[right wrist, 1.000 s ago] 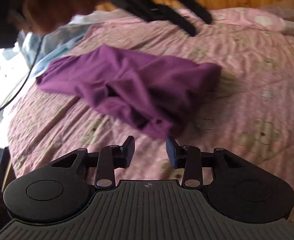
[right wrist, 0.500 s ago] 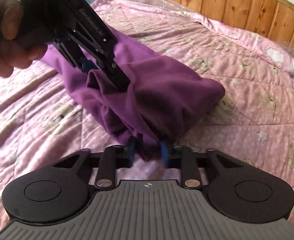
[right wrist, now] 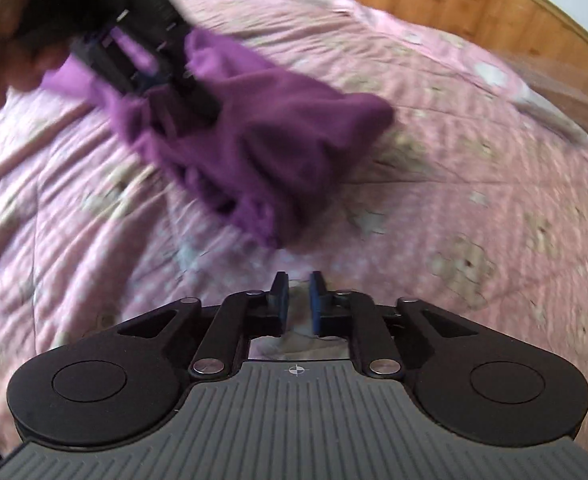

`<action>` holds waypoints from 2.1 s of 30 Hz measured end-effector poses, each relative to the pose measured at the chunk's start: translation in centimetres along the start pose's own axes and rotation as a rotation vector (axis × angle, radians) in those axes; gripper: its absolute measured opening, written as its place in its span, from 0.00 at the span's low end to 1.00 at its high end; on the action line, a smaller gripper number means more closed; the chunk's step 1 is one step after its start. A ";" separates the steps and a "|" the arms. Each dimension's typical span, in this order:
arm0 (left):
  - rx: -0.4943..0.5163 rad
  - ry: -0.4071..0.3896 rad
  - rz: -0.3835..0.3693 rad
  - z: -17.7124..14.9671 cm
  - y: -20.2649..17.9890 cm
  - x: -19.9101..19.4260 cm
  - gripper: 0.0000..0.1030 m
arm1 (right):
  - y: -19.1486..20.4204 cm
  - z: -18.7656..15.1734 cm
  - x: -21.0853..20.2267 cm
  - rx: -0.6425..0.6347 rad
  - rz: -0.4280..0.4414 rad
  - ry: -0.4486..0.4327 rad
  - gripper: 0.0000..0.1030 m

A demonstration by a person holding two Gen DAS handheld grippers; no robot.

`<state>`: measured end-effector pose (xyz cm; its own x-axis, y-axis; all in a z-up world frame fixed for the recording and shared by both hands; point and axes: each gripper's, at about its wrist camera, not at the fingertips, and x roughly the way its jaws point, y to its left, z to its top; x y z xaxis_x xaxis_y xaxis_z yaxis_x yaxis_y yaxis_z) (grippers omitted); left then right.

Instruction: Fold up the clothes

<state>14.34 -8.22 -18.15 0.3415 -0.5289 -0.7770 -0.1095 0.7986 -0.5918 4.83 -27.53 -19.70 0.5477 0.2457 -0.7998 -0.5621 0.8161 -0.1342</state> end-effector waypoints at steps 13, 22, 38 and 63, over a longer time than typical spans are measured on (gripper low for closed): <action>0.450 0.039 -0.353 -3.2 -24.7 3.2 0.24 | -1.9 -2.9 -1.1 0.266 0.015 0.121 0.43; 0.148 0.016 -0.277 -4.2 -10.0 -1.8 0.34 | -3.2 -3.0 -1.6 0.340 -0.093 0.106 0.46; -0.063 -0.041 -0.015 -6.8 0.0 -5.6 0.38 | -23.9 -17.1 -5.7 1.540 0.146 -0.100 0.53; -0.338 -0.143 0.226 -8.9 1.8 -7.6 0.40 | -30.7 -16.2 -4.6 1.270 0.036 -0.143 0.35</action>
<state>3.24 -5.26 -15.23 0.3968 -0.2875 -0.8717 -0.4879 0.7384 -0.4656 9.60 -62.17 -21.39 0.6504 0.2669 -0.7112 0.3631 0.7131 0.5997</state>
